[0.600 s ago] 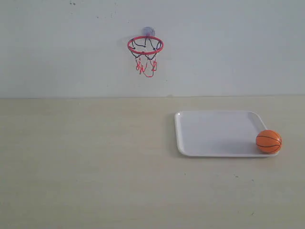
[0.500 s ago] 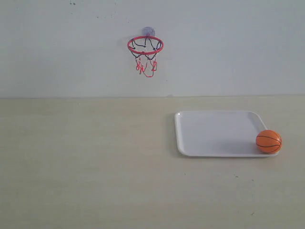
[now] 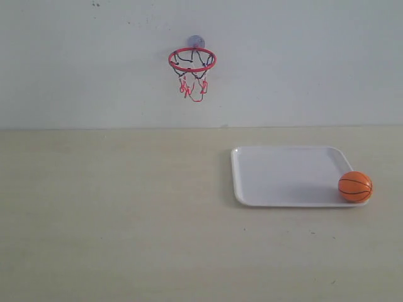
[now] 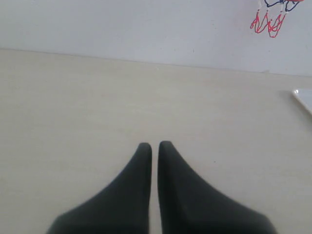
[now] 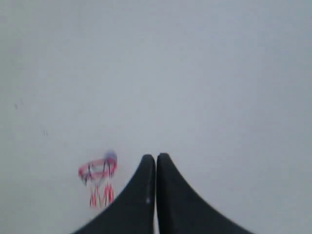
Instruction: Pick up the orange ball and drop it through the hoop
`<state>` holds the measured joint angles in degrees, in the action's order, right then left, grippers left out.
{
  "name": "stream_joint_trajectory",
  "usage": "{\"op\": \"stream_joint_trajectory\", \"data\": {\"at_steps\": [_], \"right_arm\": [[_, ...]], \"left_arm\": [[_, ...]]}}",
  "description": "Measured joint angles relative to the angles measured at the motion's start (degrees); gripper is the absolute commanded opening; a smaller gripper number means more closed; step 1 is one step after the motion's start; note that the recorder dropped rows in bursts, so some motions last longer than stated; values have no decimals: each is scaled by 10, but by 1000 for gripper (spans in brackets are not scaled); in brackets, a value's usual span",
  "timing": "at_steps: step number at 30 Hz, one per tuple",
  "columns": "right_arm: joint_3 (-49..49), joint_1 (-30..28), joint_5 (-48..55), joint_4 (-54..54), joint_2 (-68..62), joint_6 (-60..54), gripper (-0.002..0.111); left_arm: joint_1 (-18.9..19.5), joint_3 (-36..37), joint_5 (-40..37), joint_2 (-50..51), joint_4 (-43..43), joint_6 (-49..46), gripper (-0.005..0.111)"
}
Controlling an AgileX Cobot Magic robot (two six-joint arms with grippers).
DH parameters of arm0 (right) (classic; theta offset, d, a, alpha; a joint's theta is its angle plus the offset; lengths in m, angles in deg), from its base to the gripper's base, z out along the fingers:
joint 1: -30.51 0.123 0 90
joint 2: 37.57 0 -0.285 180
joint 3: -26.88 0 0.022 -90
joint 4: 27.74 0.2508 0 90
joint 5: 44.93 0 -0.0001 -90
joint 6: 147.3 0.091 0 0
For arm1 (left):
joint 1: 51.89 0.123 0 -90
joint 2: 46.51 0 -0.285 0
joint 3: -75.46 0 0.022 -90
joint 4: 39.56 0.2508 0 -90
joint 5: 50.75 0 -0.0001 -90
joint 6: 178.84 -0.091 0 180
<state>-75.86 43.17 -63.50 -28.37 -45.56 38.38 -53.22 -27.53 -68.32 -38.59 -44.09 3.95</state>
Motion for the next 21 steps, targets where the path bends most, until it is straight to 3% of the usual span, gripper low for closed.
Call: {"op": "stream_joint_trajectory", "data": {"at_steps": [3, 4, 6, 9, 13, 18, 19, 21], "right_arm": [[0, 0, -207, 28, 1, -35, 0], [-14, 0, -260, 82, 1, -50, 0], [-74, 0, -238, 208, -13, -115, 0], [-186, 0, -120, 351, -102, -320, 0], [-316, 0, 111, 379, -285, -472, 0], [-401, 0, 341, 360, -475, -407, 0], [-412, 0, 422, 317, -530, -337, 0], [-415, 0, 481, 275, -570, -261, 0]], "left_arm": [[0, 0, 0, 0, 0, 0, 4], [0, 0, 0, 0, 0, 0, 4], [0, 0, 0, 0, 0, 0, 4], [0, 0, 0, 0, 0, 0, 4], [0, 0, 0, 0, 0, 0, 4], [0, 0, 0, 0, 0, 0, 4], [0, 0, 0, 0, 0, 0, 4], [0, 0, 0, 0, 0, 0, 4]]}}
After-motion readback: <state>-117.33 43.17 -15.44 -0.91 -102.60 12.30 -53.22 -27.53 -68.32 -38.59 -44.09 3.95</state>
